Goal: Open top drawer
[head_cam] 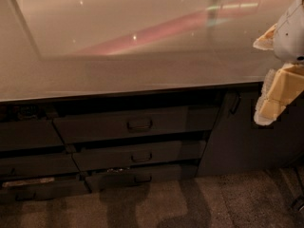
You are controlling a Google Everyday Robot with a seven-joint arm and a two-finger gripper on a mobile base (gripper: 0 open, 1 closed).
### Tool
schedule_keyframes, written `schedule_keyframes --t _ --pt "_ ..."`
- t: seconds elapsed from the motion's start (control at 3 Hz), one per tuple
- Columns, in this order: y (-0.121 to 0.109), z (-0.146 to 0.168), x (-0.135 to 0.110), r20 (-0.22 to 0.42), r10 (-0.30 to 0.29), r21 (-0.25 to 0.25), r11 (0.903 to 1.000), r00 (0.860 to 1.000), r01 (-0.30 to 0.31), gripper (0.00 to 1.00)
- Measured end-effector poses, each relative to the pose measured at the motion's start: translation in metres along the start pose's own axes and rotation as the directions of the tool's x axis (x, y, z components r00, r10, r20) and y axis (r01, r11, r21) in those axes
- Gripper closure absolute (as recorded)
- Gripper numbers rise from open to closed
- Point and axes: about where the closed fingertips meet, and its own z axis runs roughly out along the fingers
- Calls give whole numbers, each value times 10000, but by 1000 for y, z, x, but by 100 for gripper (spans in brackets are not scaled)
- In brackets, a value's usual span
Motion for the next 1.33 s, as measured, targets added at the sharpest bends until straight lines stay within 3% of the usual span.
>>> schedule_keyframes --t 0.67,1.0,1.33 --pt "-3 1 1 118 136 -82 9999 9998 -135 0" --pt "9 7 -27 243 -690 -194 9974 9973 694 0" --pt "34 16 -60 281 -1761 -389 9834 9840 1771 0"
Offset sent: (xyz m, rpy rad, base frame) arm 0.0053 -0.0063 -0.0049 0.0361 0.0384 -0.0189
